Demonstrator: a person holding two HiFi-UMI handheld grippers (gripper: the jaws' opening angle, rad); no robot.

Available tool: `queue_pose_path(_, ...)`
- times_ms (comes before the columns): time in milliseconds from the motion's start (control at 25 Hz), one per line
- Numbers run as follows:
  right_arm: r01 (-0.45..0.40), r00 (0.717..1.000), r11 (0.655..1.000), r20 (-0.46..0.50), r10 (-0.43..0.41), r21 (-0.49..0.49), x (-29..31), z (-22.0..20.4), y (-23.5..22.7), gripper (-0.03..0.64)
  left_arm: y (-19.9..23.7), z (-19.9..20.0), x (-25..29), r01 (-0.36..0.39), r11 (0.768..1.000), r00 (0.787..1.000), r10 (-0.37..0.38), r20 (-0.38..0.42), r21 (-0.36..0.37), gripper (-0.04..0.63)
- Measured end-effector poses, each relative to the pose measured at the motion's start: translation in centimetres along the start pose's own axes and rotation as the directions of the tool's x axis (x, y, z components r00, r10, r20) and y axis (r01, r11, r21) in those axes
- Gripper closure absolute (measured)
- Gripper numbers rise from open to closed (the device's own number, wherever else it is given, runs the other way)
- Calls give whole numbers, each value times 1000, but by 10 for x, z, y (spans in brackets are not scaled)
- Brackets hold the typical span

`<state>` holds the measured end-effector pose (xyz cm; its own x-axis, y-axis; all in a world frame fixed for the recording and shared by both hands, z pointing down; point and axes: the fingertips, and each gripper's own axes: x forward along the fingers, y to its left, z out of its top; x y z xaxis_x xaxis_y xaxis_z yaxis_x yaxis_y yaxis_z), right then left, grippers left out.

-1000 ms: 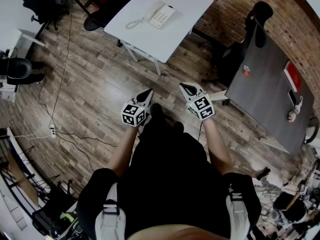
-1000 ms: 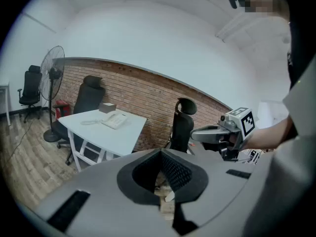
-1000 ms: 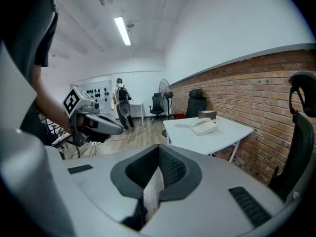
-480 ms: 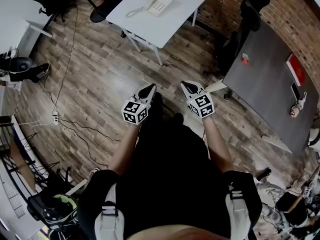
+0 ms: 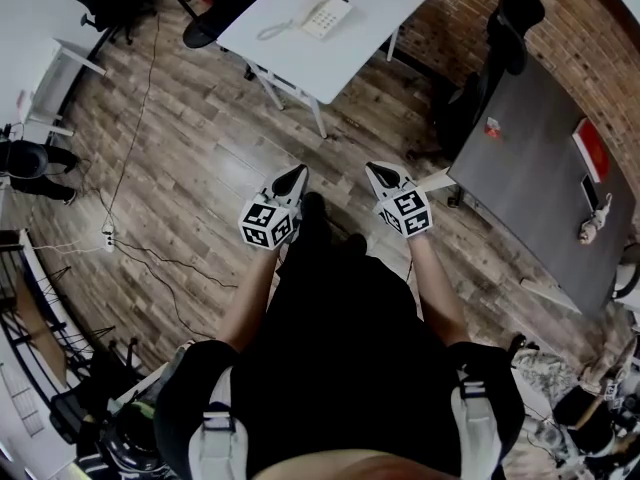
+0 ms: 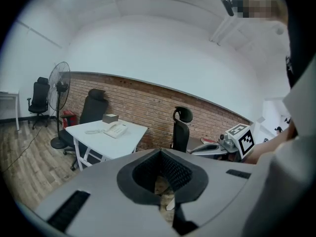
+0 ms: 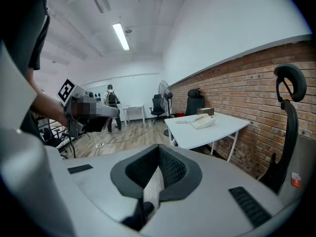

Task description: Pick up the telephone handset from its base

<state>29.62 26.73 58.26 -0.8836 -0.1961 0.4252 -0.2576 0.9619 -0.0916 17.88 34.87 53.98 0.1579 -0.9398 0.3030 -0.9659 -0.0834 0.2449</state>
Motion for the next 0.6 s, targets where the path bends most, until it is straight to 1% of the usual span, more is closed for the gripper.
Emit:
queue_pose_path(240,36,999,999,-24,-35,22,18,5,-9,619,33,8,8,17,1000,1000,-18,-9,-10,575)
queue_pose_path(400,60,997,998,-48,-58,26,35,9,-20,619,61,22,21,31,999,1000,-31,1,-13,575)
queue_pose_path(600,93,994,995,-52,-91,33,62,22,-34,619,97,37,39,53,999,999,-53,-1,-9,575)
